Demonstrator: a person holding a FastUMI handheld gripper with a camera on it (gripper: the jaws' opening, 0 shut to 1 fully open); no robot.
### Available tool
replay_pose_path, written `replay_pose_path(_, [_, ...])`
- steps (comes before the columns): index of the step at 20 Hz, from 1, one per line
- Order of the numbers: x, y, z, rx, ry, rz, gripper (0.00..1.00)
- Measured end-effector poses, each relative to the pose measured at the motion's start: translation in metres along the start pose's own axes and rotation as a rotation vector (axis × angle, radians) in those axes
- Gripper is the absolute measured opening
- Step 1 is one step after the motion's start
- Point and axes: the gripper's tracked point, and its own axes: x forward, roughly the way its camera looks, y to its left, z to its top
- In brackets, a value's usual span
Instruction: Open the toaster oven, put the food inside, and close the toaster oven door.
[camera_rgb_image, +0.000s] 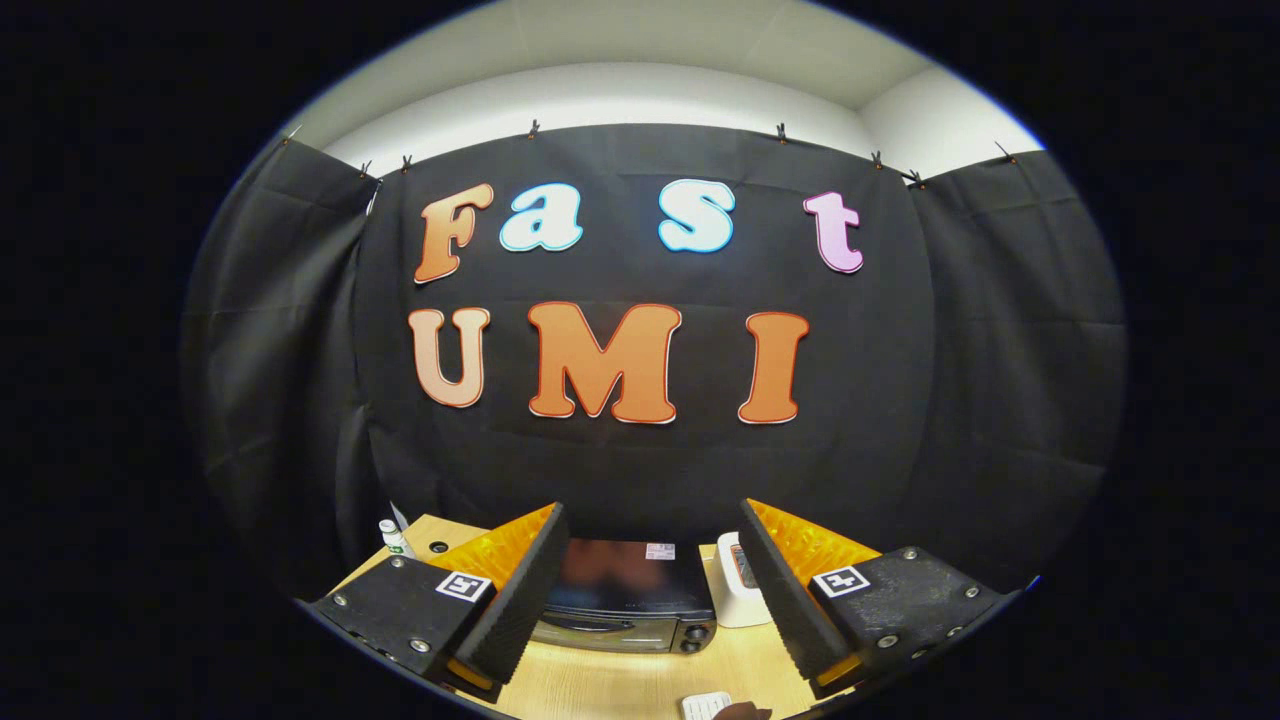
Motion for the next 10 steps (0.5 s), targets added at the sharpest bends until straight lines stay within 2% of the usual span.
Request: replay_pose_path(10, [-0.010, -0.015, 0.015, 0.021, -0.030, -0.002, 1.00])
